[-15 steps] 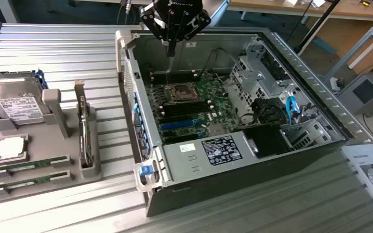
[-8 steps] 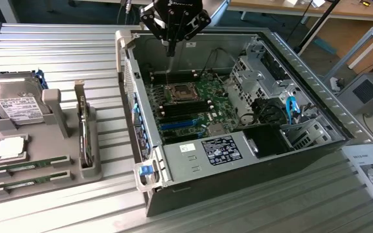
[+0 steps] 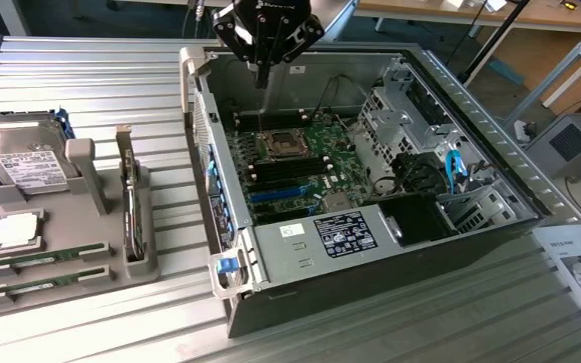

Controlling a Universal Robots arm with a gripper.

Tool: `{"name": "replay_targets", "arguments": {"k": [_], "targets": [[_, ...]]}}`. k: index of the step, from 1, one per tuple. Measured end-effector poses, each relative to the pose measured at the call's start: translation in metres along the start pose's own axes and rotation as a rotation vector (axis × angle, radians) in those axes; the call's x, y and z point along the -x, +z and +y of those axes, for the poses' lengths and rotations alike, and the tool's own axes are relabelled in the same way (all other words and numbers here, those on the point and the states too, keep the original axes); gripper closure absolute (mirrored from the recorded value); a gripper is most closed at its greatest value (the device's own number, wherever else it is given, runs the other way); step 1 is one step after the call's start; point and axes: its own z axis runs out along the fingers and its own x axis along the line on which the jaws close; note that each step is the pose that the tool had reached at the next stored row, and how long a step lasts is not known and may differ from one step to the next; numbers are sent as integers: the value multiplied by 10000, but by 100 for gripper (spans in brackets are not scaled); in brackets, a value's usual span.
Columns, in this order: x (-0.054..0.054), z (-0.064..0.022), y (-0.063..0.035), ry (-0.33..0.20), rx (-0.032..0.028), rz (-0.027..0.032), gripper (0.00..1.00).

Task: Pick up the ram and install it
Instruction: 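Reach for the ram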

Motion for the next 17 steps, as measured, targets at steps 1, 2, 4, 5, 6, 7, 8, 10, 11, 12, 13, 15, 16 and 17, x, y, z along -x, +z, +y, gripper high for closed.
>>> {"name": "replay_targets", "arguments": {"k": [1,2,4,5,6,7,8,10,11,12,13,15,16,17], "targets": [[-10,-1,0,-1,0,0,89],[-21,-2,0,-1,0,0,89],[-43,-3,-1,0,0,0,89],[-51,-4,-1,0,0,0,89],[-60,-4,-1,1,1,-1,89],[-69,-5,-1,0,1,0,89],[-79,-6,-2,0,0,0,89],[-100,-8,-3,0,0,0,89],[-114,-9,-3,0,-1,0,89],[-127,-10,-3,0,0,0,89],[-140,-11,-4,0,0,0,89],[-166,-13,-5,-1,0,0,89],[-179,-14,-5,-1,1,-1,89],[-192,-15,-5,0,0,-1,89]]}}
